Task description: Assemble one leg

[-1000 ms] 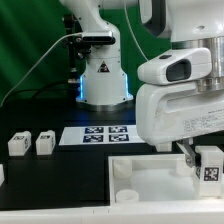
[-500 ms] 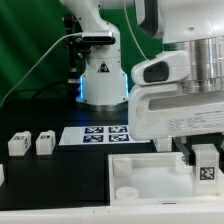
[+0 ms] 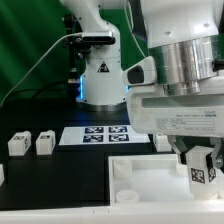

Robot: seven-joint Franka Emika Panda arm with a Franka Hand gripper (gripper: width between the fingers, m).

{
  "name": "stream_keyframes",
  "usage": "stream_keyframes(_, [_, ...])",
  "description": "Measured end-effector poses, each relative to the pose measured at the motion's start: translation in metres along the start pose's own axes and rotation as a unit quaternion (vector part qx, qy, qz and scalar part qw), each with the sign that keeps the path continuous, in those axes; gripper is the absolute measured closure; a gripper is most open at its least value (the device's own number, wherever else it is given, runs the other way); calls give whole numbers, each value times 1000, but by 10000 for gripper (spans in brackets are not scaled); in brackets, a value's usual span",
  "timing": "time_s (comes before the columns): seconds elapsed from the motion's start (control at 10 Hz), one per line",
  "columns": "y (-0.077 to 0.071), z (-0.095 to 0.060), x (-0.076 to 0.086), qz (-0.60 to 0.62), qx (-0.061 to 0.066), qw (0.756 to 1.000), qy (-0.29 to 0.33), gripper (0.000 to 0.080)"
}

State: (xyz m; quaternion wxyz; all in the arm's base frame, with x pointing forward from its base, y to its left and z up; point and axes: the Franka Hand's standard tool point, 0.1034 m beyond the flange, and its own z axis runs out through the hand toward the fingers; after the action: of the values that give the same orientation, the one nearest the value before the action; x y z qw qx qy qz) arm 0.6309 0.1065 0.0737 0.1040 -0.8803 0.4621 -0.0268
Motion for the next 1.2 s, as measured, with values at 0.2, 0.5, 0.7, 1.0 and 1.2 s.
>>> stream_keyframes(0.2, [2, 1, -4, 138, 15, 990, -12, 499])
stream_keyframes(0.5, [-1, 2, -11, 287, 25, 957, -23, 499])
stream_keyframes(0.7, [0, 2, -11, 251, 24, 967, -23, 499])
stream_keyframes(1.0, [2, 4, -16, 138, 10, 990, -27, 219])
stream_keyframes(1.2, [1, 4, -19, -44, -2, 999, -28, 164])
